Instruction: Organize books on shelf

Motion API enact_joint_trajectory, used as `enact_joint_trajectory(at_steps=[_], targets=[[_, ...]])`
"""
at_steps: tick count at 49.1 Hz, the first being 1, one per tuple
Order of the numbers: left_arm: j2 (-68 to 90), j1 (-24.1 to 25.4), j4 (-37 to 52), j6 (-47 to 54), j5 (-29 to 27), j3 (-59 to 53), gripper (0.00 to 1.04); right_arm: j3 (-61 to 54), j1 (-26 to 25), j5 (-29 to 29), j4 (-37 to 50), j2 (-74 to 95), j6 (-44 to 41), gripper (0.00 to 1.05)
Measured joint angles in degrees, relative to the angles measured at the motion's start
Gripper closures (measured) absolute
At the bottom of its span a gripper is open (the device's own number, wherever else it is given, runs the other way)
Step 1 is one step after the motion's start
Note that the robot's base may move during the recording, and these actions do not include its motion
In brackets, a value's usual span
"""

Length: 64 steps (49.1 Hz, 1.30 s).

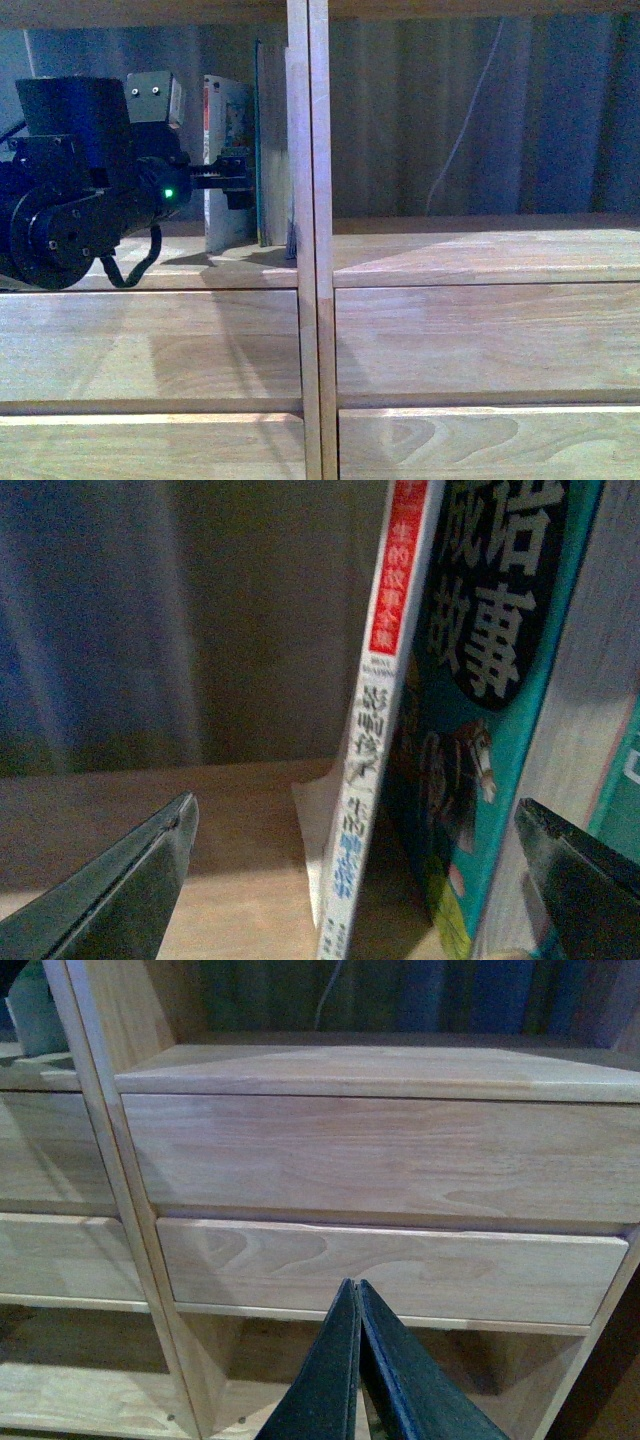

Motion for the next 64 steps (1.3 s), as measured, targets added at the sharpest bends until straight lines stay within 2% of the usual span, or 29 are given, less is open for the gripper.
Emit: enact_joint_trajectory(at_steps=[13, 25, 31, 39, 48, 51, 54, 58, 64], targets=[[-10.75, -2.14, -0.15, -0.74, -1.33, -9.35, 0.07, 0.0, 0.0, 0.0, 0.0, 0.0, 0.0, 1.02], [-28.94, -5.01, -0.87, 0.28, -7.26, -25.27, 0.07, 0.0, 0.0, 0.0, 0.0, 0.0, 0.0, 1.02], [-38.69, -6.71, -1.46, 2.54, -12.22, -33.59, 0.07, 0.0, 0.0, 0.0, 0.0, 0.0, 0.0, 1.02], [-58.36, -9.22, -7.37, 8.55, -22.97, -47.56, 0.07, 0.0, 0.0, 0.0, -0.02, 0.0, 0.0, 1.02], [-78.6, -9.57, -19.32, 11.39, -30.84, -56.39, 0.07, 0.0, 0.0, 0.0, -0.02, 0.0, 0.0, 1.02], [-85.37, -11.15, -23.43, 12.94, -35.04, -58.95, 0.07, 0.0, 0.0, 0.0, -0.02, 0.0, 0.0, 1.02], [-95.97, -15.15, -30.23, 13.53, -40.85, -63.14, 0.07, 0.0, 0.0, 0.0, -0.02, 0.0, 0.0, 1.02], [-103.06, -15.47, -32.33, 12.9, -43.06, -67.87, 0.07, 0.0, 0.0, 0.0, -0.02, 0.0, 0.0, 1.02], [-108.21, -14.36, -37.48, 5.75, -43.89, -76.43, 0.07, 0.0, 0.0, 0.0, -0.02, 0.0, 0.0, 1.02]])
